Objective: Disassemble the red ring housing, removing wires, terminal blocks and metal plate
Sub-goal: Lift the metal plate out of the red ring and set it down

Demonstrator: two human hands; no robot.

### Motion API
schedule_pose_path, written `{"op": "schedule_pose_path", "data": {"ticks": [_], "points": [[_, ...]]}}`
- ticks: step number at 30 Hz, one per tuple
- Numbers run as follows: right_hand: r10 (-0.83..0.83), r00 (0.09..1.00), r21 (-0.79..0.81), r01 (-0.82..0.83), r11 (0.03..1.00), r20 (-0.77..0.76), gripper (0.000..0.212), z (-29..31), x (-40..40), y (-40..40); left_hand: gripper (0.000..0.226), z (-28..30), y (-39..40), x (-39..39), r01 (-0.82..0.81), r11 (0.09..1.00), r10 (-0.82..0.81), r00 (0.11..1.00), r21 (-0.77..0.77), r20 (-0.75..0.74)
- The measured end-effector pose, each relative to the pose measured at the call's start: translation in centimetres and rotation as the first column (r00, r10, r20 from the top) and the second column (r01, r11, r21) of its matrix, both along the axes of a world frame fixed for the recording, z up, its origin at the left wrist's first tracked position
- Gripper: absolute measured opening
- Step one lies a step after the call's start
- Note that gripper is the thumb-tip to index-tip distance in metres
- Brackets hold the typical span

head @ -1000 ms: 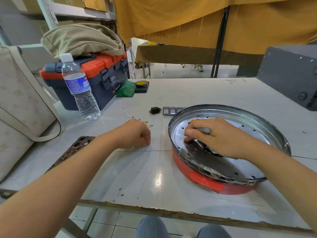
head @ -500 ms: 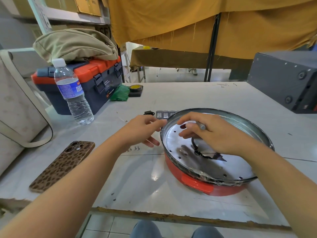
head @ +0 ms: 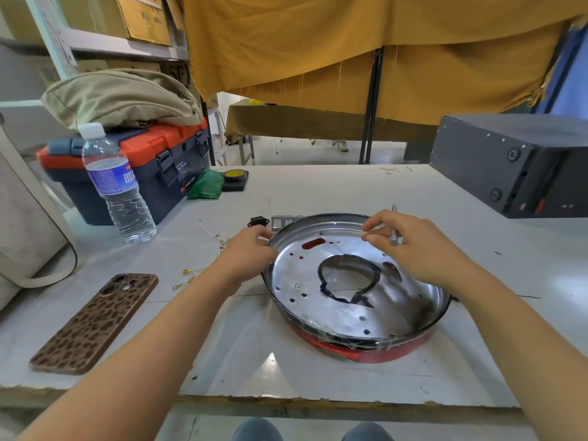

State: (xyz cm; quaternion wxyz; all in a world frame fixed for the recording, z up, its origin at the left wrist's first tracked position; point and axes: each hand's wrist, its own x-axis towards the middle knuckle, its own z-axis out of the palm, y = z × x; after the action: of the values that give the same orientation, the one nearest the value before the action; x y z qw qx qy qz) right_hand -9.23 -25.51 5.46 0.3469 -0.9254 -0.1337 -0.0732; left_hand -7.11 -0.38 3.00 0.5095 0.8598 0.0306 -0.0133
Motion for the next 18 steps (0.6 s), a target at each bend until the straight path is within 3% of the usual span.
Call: {"op": "schedule_pose_path", "data": {"ticks": [6, 13, 18], "points": [[-0.027, 0.998, 0.006, 0.027, 1.0, 0.055, 0.008, -0.2, 0.9, -0.1, 0.025, 0.9, 0.6, 0.4, -0.124, 0.986, 0.138, 0.982, -0.107, 0.128], [-0.147, 0.968, 0.164, 0.114, 0.98, 0.204, 0.025, 1.2, 1.6, -0.3, 0.021, 3.0, 0.7, 2.6, -0.239, 0.935, 0.283, 0.948, -0.26, 0.147], [0.077, 0.988, 0.039, -0.083, 0.996, 0.131, 0.052, 2.5, 2.0, 0.6, 0.016, 3.4, -0.6, 5.6, -0.309, 0.876, 0.371, 0.922, -0.37, 0.108]]}}
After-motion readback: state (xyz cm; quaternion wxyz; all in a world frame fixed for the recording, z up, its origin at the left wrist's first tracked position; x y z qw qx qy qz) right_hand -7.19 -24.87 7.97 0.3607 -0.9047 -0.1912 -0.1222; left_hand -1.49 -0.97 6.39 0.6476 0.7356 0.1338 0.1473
